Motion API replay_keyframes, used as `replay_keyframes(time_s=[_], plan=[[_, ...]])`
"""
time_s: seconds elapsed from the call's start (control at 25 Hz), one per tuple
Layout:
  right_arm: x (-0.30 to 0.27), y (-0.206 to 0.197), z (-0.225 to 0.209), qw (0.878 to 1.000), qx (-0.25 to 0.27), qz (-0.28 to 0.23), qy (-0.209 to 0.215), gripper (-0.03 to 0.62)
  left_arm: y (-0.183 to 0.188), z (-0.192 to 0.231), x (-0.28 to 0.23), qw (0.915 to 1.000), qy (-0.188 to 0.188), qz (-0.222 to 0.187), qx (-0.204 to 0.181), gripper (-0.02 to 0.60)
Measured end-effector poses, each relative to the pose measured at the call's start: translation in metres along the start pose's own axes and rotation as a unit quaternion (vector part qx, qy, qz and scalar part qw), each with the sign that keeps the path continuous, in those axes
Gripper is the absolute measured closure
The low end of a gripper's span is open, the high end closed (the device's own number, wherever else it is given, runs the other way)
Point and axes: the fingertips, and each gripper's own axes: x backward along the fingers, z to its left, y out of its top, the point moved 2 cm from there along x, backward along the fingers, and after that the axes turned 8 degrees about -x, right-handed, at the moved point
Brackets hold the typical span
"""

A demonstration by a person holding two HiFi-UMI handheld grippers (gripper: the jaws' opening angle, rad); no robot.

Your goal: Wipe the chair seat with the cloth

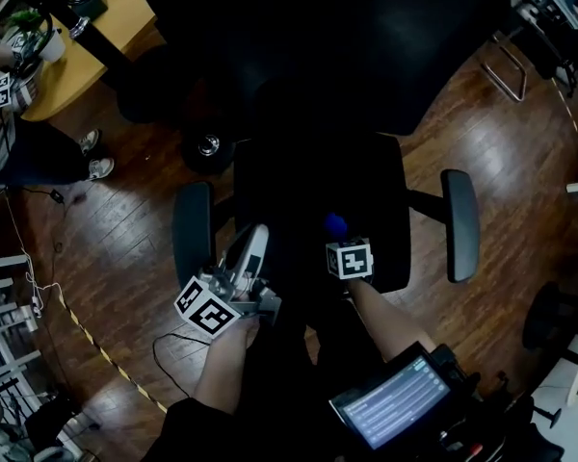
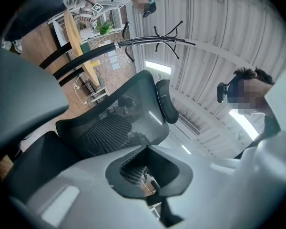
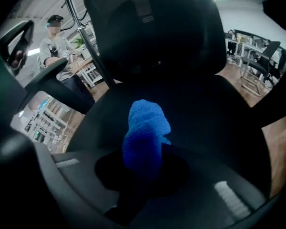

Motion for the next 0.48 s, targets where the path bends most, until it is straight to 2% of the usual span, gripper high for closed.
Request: replay_keyframes(time_s=[0.08,0.24,0.36,0.48], plan=[[-0.019,-0.001,0.050,0.999,0.011,0.003,0.036,0.549,0.009,0.007,0.008,0.9999,0.009,-0.006,-0.002,0.591],[-0.036,-0.028,0.131,0.994,-0.003,0.041,0.099,0.549,0.017,0.008,0.025,0.9996,0.025,-0.015,-0.006,0.591],[-0.045,-0.049,0.165,0.991,0.015,0.063,0.117,0.549,0.021,0.012,0.037,0.9991,0.035,-0.023,-0.006,0.591],[-0.049,-0.054,0.175,0.990,0.034,0.052,0.130,0.549,0.021,0.017,0.043,0.9990,0.038,-0.025,-0.003,0.591]])
